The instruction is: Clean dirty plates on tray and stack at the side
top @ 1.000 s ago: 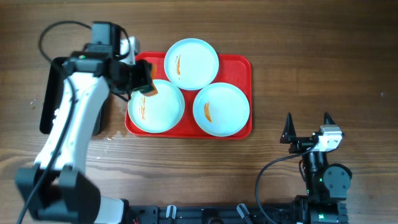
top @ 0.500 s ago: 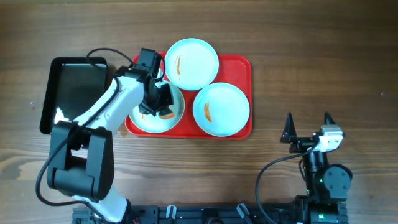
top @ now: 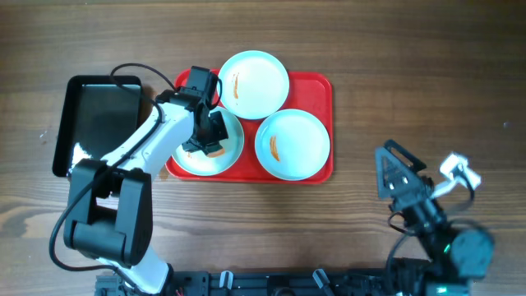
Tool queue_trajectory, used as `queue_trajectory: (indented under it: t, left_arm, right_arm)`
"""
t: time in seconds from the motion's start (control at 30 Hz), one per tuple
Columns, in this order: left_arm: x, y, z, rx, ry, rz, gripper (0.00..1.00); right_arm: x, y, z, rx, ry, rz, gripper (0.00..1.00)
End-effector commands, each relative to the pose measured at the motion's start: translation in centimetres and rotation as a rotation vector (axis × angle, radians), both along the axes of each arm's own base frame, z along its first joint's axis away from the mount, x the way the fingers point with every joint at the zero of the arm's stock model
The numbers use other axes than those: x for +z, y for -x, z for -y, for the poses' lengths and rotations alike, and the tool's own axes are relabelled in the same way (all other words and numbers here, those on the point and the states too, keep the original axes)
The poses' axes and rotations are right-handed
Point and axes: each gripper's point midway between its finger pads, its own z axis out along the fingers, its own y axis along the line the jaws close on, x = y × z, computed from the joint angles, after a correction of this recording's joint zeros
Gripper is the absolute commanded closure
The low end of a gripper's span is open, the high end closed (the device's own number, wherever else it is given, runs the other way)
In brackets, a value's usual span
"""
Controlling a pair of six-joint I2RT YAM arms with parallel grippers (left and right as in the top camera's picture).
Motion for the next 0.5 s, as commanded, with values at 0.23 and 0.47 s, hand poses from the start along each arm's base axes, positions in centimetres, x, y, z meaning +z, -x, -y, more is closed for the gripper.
queue_trajectory:
  t: [0.23, 0.47]
  left_arm:
    - [-0.7, 0.4, -0.3, 0.009, -0.021, -0.012, 0.96]
    - [-0.7, 0.4, -0.3, 0.009, -0.021, -0.012, 0.96]
  right_arm:
    - [0.5, -14.3, -4.8, 0.517, 0.388, -0.783, 0.0]
    - [-8.1, -18.5, -14.3, 0.772, 0.582, -0.67, 0.34]
